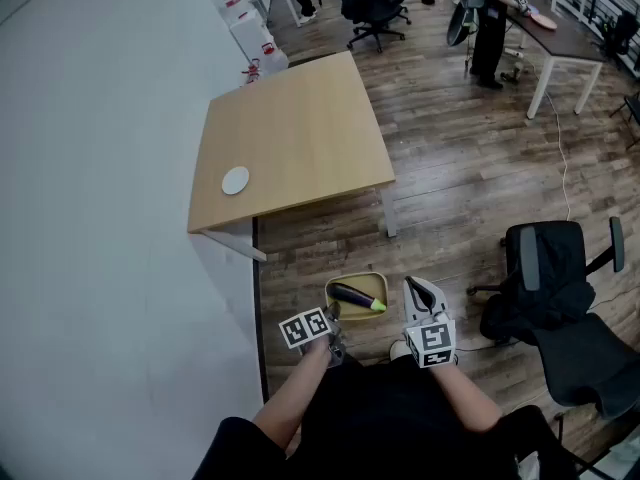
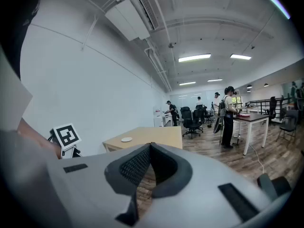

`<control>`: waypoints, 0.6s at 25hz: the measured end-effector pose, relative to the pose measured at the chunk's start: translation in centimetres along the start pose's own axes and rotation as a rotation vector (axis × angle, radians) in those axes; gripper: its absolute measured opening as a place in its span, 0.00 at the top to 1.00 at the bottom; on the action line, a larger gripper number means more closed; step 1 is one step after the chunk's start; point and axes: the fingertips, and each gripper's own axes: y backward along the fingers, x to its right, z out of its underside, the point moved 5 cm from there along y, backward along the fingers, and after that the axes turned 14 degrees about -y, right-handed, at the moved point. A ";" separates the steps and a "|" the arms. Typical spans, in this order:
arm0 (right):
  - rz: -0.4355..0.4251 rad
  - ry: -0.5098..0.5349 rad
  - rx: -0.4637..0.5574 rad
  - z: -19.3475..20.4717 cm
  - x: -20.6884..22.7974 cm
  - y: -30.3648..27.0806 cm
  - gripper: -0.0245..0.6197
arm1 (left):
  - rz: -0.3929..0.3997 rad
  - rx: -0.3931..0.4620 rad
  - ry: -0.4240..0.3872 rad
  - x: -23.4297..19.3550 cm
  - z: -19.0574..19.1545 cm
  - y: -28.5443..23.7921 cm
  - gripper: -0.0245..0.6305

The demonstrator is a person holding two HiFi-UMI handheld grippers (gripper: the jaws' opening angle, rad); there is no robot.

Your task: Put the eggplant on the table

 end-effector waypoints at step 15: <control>0.114 -0.074 -0.009 -1.0 4.7 -1.2 0.87 | -0.018 0.042 0.057 -0.5 -3.3 -1.7 0.90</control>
